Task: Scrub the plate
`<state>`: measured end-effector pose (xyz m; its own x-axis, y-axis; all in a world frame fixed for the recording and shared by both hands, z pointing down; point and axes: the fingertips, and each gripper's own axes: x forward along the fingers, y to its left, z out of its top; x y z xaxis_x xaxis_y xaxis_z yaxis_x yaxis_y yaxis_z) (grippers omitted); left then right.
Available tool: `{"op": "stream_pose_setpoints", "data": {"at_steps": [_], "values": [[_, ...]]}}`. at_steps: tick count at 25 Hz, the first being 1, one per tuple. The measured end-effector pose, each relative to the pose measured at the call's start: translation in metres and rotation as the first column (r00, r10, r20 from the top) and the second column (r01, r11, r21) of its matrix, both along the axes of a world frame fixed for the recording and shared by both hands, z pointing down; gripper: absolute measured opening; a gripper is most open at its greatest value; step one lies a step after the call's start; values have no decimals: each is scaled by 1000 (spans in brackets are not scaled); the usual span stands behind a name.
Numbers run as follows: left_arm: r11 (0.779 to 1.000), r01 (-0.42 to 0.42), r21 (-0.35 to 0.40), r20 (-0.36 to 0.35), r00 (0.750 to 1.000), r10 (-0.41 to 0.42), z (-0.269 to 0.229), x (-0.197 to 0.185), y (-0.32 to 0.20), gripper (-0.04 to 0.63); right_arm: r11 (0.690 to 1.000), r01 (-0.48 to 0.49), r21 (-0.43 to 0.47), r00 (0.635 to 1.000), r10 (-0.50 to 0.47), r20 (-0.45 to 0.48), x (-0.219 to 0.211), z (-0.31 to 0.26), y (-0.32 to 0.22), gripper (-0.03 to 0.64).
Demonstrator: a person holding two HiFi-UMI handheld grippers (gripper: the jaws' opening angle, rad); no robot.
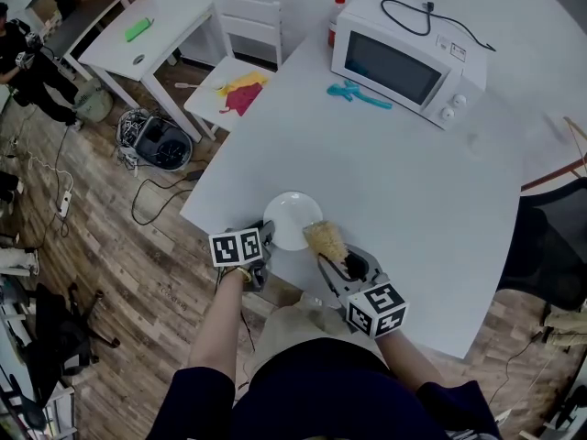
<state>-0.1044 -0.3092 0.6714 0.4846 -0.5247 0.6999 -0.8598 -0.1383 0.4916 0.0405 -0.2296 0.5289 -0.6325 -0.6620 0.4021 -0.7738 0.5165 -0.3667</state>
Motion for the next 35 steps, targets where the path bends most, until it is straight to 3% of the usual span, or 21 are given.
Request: {"op": "stream_pose_setpoints", "data": {"at_steps": [3,20,35], "values": [[1000,0,0,17,1000,0,1,-3,1,78,1000,-2,5,1000,2,0,0,-2,-1,166],[990,15,142,-106,994,0,-58,20,24,37,999,0,36,997,3,-73,10,9,0,166],[985,16,171,-113,994,4,-70,25,42,32,997,50,-60,969,-63,-238,12,76,-14,166]]}}
